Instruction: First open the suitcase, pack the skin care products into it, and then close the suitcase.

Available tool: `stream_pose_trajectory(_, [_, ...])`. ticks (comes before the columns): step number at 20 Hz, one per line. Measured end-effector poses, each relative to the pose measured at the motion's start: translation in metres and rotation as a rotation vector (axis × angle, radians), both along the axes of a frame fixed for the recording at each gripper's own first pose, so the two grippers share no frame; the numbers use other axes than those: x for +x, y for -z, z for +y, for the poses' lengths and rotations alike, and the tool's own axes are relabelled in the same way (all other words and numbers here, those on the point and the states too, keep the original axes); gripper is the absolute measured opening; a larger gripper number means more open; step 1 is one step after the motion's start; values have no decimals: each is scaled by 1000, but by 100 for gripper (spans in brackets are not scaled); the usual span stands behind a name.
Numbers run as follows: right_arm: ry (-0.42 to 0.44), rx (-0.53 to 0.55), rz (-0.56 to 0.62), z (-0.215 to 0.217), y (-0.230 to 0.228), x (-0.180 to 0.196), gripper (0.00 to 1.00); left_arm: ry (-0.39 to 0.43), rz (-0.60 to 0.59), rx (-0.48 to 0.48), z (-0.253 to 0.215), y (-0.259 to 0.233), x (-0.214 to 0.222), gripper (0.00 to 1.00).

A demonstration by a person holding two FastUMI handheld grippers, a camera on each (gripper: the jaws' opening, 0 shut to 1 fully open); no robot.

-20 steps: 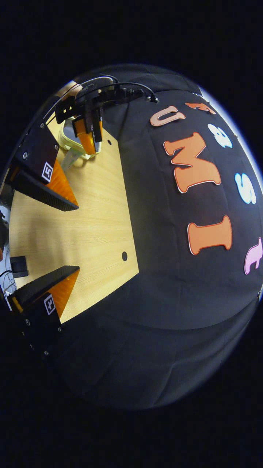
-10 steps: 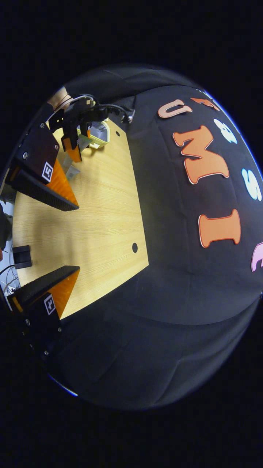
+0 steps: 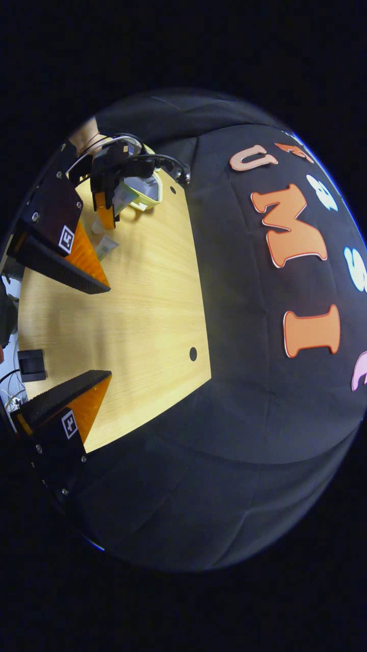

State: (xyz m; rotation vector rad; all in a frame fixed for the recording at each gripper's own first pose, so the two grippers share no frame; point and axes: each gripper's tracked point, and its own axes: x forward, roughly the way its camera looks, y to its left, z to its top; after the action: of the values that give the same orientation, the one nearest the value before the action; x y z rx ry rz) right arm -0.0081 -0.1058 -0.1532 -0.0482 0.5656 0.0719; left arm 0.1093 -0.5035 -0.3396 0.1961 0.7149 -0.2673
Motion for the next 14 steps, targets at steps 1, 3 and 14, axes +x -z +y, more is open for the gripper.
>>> stream_pose_trajectory(1, [-22, 0, -7, 9, 0, 1, 95, 3, -4, 10, 5, -10, -5, 35])
stream_pose_trajectory(3, [-73, 0, -17, 30, 3, 6, 95, 2, -9, 6, 10, -28, -18, 35])
stream_pose_trajectory(14, [-374, -27, 198, 139, 118, 18, 96, -137, -40, 9, 89, -98, -80, 35])
